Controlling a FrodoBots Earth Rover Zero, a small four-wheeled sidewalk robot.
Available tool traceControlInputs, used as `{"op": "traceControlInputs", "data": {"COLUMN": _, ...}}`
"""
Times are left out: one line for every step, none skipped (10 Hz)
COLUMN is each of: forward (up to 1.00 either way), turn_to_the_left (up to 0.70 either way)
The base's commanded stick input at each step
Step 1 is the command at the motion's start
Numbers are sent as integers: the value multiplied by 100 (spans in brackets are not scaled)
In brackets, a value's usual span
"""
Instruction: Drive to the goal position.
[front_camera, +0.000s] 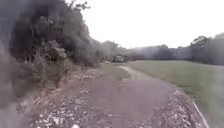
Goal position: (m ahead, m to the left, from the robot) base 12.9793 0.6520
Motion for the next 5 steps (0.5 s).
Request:
{"op": "traceControlInputs", "data": {"forward": 85, "turn_to_the_left": -34}}
{"op": "traceControlInputs", "data": {"forward": 85, "turn_to_the_left": -34}}
{"op": "traceControlInputs", "data": {"forward": 85, "turn_to_the_left": -34}}
{"op": "traceControlInputs", "data": {"forward": 85, "turn_to_the_left": -34}}
{"op": "traceControlInputs", "data": {"forward": 85, "turn_to_the_left": -31}}
